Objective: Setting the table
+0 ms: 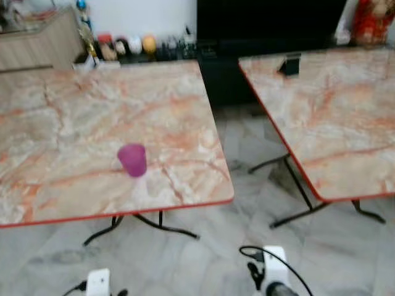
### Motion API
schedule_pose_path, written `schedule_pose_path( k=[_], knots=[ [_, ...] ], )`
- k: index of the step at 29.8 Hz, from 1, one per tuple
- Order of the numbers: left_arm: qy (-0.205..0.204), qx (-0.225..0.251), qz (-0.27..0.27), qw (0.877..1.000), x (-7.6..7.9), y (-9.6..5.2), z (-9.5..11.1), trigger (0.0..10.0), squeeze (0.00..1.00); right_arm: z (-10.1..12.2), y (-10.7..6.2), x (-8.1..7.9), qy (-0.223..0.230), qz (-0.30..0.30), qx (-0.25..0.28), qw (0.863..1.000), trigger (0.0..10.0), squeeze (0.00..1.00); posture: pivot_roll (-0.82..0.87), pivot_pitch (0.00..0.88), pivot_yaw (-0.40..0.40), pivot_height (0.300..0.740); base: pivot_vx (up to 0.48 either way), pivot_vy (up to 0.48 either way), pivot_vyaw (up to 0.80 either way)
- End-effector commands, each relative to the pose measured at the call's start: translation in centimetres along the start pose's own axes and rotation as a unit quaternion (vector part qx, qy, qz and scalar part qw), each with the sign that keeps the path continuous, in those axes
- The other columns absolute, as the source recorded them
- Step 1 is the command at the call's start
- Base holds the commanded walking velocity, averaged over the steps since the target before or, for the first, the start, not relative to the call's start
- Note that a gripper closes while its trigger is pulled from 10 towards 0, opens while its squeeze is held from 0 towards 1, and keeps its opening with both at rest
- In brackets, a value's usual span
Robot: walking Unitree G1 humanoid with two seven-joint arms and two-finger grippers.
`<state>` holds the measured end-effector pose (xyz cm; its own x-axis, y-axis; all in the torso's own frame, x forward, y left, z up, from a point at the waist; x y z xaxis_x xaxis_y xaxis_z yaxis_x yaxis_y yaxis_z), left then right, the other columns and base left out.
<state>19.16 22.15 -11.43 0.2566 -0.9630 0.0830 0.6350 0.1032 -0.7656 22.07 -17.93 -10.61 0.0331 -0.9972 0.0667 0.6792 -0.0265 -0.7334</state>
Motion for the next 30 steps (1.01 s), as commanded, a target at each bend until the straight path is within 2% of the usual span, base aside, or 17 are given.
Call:
schedule_pose_path(
  k=[1, 11, 17, 19, 24, 26, 30],
  knots=[
    [0.012, -0.001, 0.009, 1.0, -0.9, -0.1, 0.2, 10.0, 0.0, 0.3, 0.1, -0.8, 0.003, 0.008, 0.006, 1.0, 10.0, 0.0, -0.06, 0.0, 0.031, 0.74, 0.0, 0.0, 0.0],
    [0.015, 0.027, 0.002, 1.0, -0.3, 0.2, 1.6, 10.0, 0.0, 0.3, 0.0, -0.4, 0.011, -0.004, 0.007, 1.0, 10.0, 0.0, -0.05, 0.0, 0.025, 0.74, 0.0, 0.0, 0.0],
    [0.028, 0.072, -0.007, 0.997, 0.6, 0.5, 3.8, 10.0, 0.0, 0.1, 0.0, -0.3, 0.013, -0.01, 0.004, 1.0, 10.0, 0.0, -0.06, 0.0, 0.028, 0.74, 0.0, 0.0, 0.0],
    [0.037, 0.13, -0.018, 0.991, 1.2, 0.3, 5.9, 10.0, 0.0, 0.0, 0.0, -0.2, 0.014, -0.012, 0.002, 1.0, 10.0, 0.0, -0.06, 0.0, 0.028, 0.74, 0.0, 0.0, 0.0],
    [0.043, 0.196, -0.026, 0.979, 1.2, -0.4, 7.9, 10.0, 0.0, -0.1, 0.0, -0.2, 0.014, -0.014, 0.0, 1.0, 10.0, 0.0, -0.05, 0.0, 0.028, 0.74, 0.0, 0.0, 0.0],
    [0.063, 0.238, -0.04, 0.968, 1.5, -1.5, 8.5, 10.0, 0.0, -0.2, 0.0, -0.2, 0.015, -0.016, -0.001, 1.0, 10.0, 0.0, -0.05, 0.0, 0.03, 0.74, 0.0, 0.0, 0.0],
    [0.079, 0.286, -0.048, 0.954, 1.5, -3.5, 8.7, 10.0, 0.0, -0.2, 0.0, -0.1, 0.016, -0.018, -0.002, 1.0, 10.0, 0.0, -0.04, 0.0, 0.031, 0.74, 0.0, 0.0, 0.0]
  ],
)
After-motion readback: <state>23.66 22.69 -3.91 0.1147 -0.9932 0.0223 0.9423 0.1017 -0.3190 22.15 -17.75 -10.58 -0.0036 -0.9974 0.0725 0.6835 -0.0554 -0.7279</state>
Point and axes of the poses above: a point about 5 cm out from each wrist's last joint towards the gripper, its own y axis pointing out of the wrist towards the gripper, its own z axis along the axis of the wrist's last joint, x = y × z, the point moved 4 cm from there along y, pointing out of the wrist towards the gripper, and after that the axes turned 5 degrees about -y, right-handed, at the moved point
